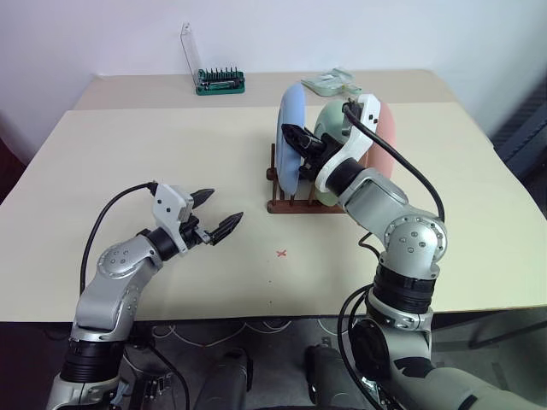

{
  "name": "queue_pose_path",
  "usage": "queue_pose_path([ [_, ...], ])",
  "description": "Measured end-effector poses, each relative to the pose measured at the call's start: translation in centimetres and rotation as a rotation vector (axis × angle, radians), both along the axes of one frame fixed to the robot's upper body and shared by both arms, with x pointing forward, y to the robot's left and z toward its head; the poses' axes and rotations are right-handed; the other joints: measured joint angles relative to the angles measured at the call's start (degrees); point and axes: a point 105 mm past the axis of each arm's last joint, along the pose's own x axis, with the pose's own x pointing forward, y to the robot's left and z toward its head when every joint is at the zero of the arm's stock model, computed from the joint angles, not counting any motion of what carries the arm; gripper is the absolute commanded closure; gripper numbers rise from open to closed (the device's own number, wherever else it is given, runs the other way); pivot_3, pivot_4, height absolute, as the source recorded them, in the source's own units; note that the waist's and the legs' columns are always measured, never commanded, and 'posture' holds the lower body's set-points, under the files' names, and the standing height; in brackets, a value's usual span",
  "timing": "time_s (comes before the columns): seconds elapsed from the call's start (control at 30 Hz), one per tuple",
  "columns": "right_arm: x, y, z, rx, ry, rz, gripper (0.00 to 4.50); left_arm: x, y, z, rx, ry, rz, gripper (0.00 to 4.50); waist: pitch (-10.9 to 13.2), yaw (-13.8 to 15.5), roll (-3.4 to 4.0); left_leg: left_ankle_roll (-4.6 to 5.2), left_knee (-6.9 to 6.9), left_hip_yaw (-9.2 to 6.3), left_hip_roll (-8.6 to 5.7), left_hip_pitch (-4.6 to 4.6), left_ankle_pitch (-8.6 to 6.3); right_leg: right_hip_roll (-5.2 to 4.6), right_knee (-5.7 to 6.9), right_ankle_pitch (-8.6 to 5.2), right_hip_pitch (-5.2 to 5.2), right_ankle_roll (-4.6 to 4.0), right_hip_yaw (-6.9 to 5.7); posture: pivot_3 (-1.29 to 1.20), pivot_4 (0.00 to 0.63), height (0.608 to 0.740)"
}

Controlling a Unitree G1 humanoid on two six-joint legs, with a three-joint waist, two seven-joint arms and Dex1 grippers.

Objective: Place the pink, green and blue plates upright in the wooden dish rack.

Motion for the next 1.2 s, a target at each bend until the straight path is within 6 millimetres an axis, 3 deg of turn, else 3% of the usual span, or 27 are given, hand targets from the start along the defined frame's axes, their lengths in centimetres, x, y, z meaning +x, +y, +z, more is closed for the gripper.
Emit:
queue_pose_path([
  [0.1, 0.0, -0.1, -0.1, -0.002, 0.007, -0.002, 2.92, -0.1, -0.2, -0.2, 0.002, 0.008, -0.009, 0.0, 0.0, 0.0, 0.0, 0.0, 0.0, 0.0, 0.0, 0.0, 0.0, 0.0, 0.0, 0.0, 0.0, 0.0, 0.0, 0.0, 0.15, 0.74],
  [0.27, 0.1, -0.3, -0.1, -0.012, 0.011, -0.011, 0.42, -0.1, -0.5, -0.3, 0.0, 0.011, -0.015, 0.0, 0.0, -0.07, 0.0, 0.0, 0.0, 0.0, 0.0, 0.0, 0.0, 0.0, 0.01, 0.0, 0.0, 0.0, 0.0, 0.0, 0.15, 0.74],
  [0.47, 0.1, -0.4, -0.1, -0.134, -0.036, -0.013, 0.42, -0.1, -0.5, -0.3, -0.002, 0.012, -0.018, 0.0, 0.01, -0.04, 0.01, 0.0, 0.0, 0.01, 0.0, 0.0, 0.0, 0.0, 0.0, 0.0, 0.0, 0.0, 0.0, 0.0, 0.15, 0.74],
  [0.63, -1.5, 0.2, 2.0, -0.369, -0.252, 0.038, 0.42, -0.1, -0.8, -0.4, -0.006, 0.014, -0.025, 0.0, 0.02, -0.1, 0.03, 0.01, -0.01, 0.01, 0.01, 0.0, 0.0, 0.01, -0.02, 0.0, 0.01, 0.0, -0.01, 0.0, 0.15, 0.74],
  [0.87, -2.6, 0.0, 2.9, -0.46, -0.359, 0.075, 0.42, -0.1, -0.9, -0.5, -0.008, 0.016, -0.027, 0.0, 0.02, 0.13, 0.03, 0.01, 0.0, 0.01, 0.01, -0.01, 0.0, 0.0, -0.06, 0.0, 0.04, 0.01, -0.01, 0.0, 0.15, 0.74],
  [0.93, -3.2, -0.3, 3.4, -0.475, -0.4, 0.087, 0.93, -0.1, -1.0, -0.4, -0.009, 0.014, -0.031, 0.0, 0.02, 0.07, 0.03, 0.01, 0.0, 0.02, 0.01, 0.0, 0.0, 0.0, -0.06, 0.0, 0.04, 0.01, -0.01, 0.0, 0.15, 0.74],
  [1.0, -4.4, -4.2, 4.6, -0.54, -0.489, 0.04, 1.65, -0.2, -0.7, -0.8, 0.005, 0.024, -0.029, 0.0, 0.03, 0.92, 0.0, 0.08, 0.04, -0.03, -0.01, -0.06, -0.04, -0.01, -0.26, -0.02, 0.2, 0.02, -0.07, 0.0, 0.15, 0.74],
  [1.2, -6.4, -13.2, 4.7, -0.563, -0.458, -0.091, 1.65, 1.0, 2.4, -1.4, 0.026, 0.039, 0.061, 0.0, 0.05, 0.51, 0.03, 0.16, 0.04, 0.03, 0.01, 0.04, -0.09, -0.02, -0.38, -0.02, 0.36, 0.03, -0.08, 0.0, 0.15, 0.74],
])
